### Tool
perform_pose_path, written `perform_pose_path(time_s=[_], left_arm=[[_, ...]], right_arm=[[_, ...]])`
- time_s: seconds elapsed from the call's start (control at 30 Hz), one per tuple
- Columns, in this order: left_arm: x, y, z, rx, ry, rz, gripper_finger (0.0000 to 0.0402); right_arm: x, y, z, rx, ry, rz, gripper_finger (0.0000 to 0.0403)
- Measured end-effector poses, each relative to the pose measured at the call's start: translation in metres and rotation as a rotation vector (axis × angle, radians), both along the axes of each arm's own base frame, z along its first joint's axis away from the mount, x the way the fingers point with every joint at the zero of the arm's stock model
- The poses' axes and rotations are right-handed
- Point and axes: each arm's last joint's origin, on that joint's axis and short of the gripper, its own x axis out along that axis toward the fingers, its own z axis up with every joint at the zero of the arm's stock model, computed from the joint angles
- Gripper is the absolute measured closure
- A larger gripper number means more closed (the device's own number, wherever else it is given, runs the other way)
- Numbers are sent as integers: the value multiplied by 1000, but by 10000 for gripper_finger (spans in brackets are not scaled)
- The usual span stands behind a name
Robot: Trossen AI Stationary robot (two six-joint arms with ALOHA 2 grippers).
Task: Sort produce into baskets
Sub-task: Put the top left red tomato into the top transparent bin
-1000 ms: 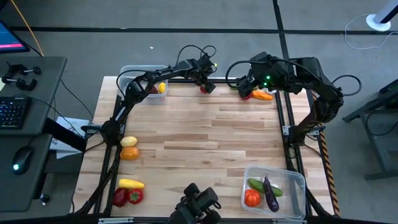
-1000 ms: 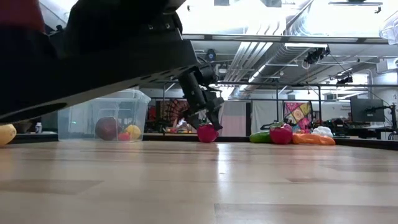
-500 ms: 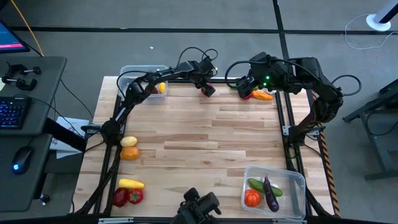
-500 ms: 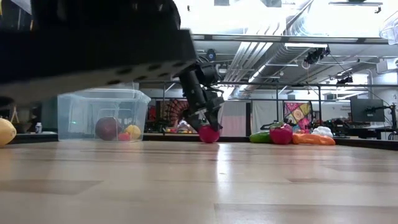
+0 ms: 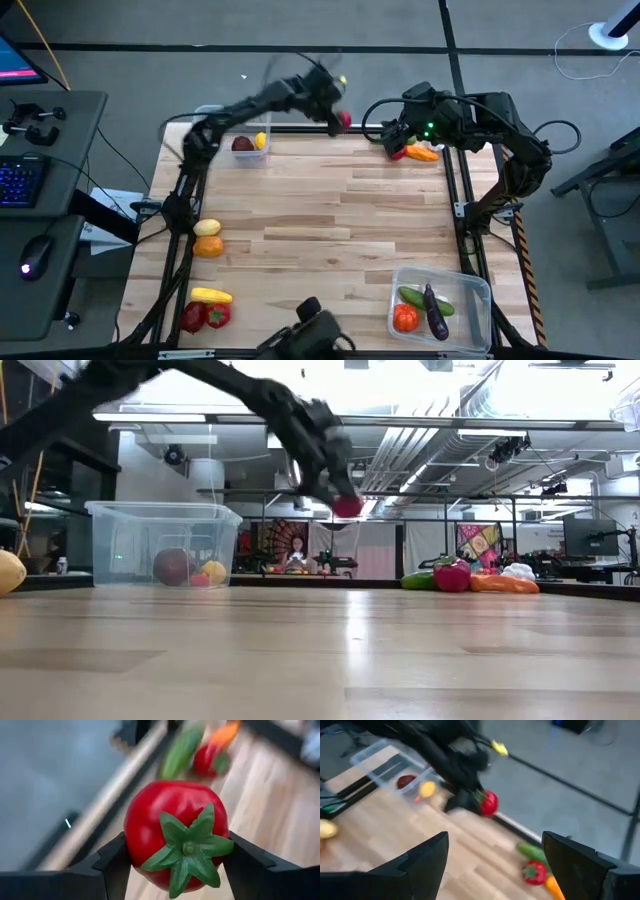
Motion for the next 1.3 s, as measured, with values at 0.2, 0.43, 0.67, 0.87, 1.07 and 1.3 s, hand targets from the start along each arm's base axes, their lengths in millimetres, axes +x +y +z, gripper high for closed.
perform_pose_path(time_s=[0.2, 0.43, 0.67, 0.87, 1.07, 1.3], left_arm=[[-55, -33, 91, 130, -117, -23, 133], [-131, -87, 108, 97, -103, 57, 136], [-212, -136, 68, 62, -34, 384, 132], [-255, -158, 62, 192, -71, 648, 131], [-269, -166, 75, 269, -154, 694, 131], [-272, -167, 76, 290, -142, 672, 130]], right_arm=[[-2, -5, 2, -119, 56, -44, 89], [-3, -16, 2, -205, 124, -92, 89], [9, -28, -4, -217, 163, -121, 89], [25, -39, -15, -217, 223, -129, 89], [39, -46, -26, -192, 270, -106, 89], [48, -57, -39, -119, 328, -74, 89]])
